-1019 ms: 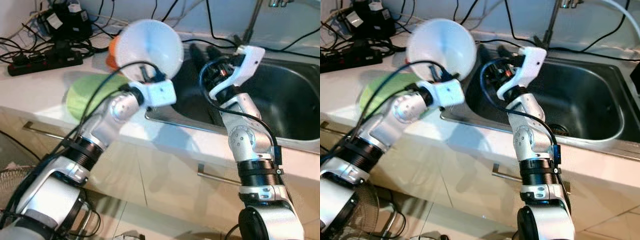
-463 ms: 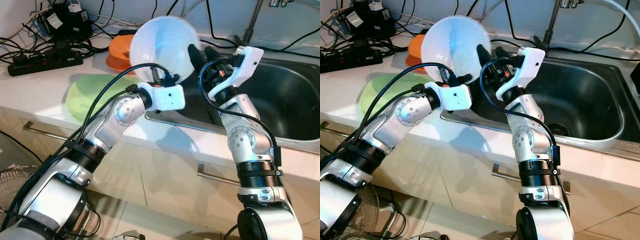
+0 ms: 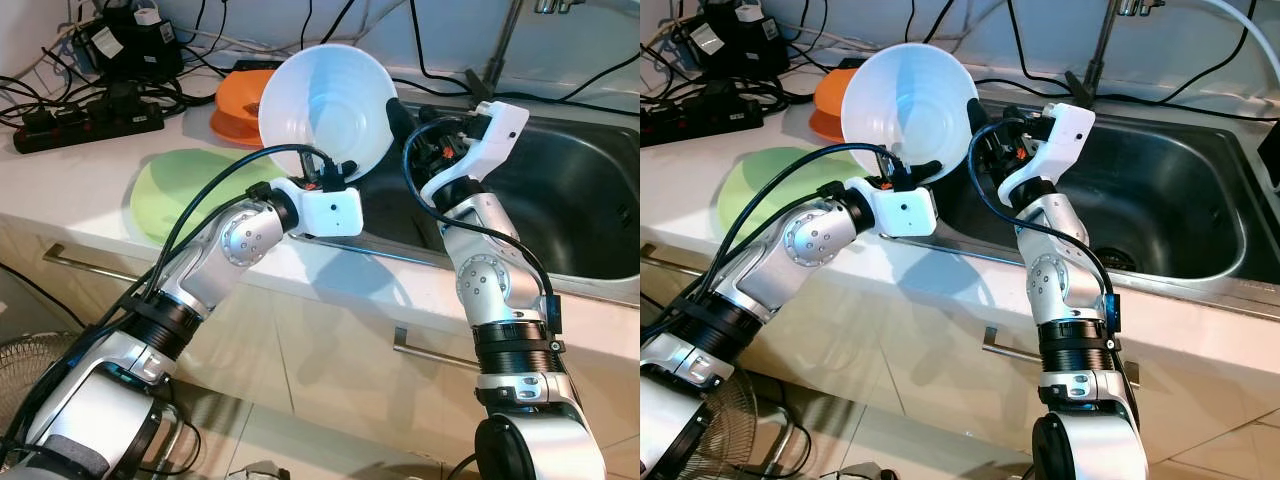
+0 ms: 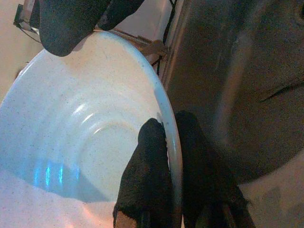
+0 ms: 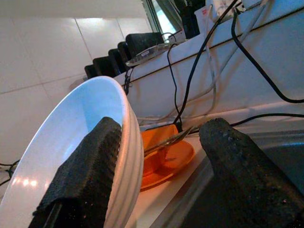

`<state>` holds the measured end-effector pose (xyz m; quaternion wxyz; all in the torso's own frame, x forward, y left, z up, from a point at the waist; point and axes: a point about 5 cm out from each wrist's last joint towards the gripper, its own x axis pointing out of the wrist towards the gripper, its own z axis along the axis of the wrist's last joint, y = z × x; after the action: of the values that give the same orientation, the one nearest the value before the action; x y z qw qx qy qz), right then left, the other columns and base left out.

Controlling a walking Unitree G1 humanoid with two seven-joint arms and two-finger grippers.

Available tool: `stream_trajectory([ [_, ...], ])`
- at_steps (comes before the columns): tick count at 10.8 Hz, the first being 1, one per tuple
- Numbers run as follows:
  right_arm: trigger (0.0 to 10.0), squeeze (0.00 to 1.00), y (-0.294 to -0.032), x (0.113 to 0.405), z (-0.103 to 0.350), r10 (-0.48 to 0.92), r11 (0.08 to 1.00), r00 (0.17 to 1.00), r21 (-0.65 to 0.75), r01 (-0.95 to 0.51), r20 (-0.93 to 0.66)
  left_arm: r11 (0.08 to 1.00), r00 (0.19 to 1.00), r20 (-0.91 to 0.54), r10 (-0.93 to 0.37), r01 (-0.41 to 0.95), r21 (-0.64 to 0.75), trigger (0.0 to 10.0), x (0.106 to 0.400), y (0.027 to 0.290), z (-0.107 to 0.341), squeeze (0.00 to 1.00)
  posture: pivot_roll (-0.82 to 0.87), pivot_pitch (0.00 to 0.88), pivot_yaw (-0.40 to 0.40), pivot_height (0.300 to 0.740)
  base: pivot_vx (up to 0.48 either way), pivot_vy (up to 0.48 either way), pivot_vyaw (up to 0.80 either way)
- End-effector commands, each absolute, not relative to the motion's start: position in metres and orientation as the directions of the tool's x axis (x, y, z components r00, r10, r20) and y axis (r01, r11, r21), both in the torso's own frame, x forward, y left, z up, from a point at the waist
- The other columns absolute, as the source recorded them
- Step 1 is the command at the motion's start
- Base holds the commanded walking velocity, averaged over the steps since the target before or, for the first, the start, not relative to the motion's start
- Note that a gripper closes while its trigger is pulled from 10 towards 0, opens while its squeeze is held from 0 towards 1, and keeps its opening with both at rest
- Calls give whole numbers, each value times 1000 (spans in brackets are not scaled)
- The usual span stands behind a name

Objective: Kitchen organization

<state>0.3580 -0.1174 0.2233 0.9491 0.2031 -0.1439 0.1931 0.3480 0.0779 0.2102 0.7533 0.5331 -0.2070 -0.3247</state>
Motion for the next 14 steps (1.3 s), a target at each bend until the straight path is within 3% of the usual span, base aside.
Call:
stream_trajectory([
  [1,10000,0,-119,361,221,293,854,898,333,-400,328,219,680,15,-733,214,952,10000,344,75,223,0,94,0,44,740,0,0,0],
  [8,10000,0,-114,363,218,324,850,896,322,-417,305,135,659,-19,-752,182,974,10000,343,69,219,0,94,0,42,740,0,0,0],
  [9,0,0,-114,363,218,323,848,896,326,-418,306,131,660,-20,-751,178,975,10000,344,70,219,0,94,0,42,740,0,0,0],
  [14,0,0,-112,362,218,348,844,887,309,-437,305,112,672,-22,-741,155,982,10000,346,72,218,0,93,0,41,740,0,0,0],
])
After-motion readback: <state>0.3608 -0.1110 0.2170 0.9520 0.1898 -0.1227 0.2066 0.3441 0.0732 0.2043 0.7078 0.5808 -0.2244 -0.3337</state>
